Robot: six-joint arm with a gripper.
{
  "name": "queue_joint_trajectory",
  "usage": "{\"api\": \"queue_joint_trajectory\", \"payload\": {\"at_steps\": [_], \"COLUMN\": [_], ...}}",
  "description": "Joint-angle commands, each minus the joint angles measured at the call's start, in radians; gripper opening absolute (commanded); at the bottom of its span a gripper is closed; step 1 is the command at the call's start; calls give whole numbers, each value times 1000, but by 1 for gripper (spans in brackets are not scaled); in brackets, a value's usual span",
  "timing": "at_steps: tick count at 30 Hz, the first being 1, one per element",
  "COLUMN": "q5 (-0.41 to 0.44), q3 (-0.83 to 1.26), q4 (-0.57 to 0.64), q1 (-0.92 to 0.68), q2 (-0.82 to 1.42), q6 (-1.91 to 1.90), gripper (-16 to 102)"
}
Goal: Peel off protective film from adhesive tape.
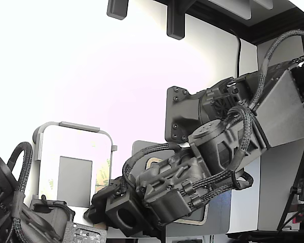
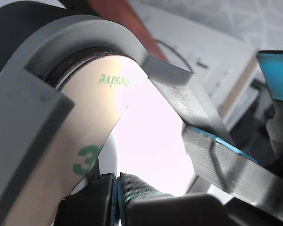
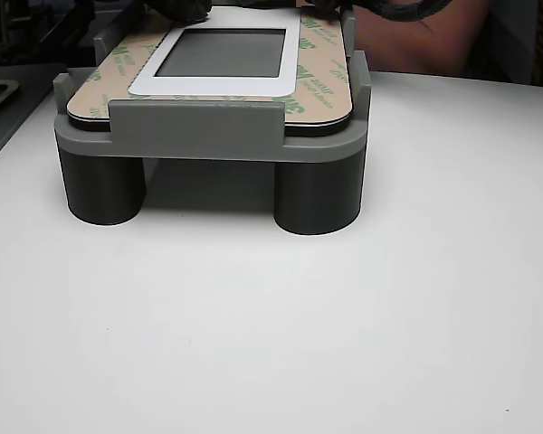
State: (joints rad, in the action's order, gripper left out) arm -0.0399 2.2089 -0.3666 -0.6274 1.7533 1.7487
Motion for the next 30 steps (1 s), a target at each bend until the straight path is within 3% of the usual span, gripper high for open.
{"api": "queue_joint_trajectory", "payload": {"at_steps": [1, 30], "q5": [-8, 18], "q3": [-34, -58], "q4": [2, -3], "q1": [3, -31], "q2": [12, -11], "q6": [-2, -26], "gripper": [-10, -10]}}
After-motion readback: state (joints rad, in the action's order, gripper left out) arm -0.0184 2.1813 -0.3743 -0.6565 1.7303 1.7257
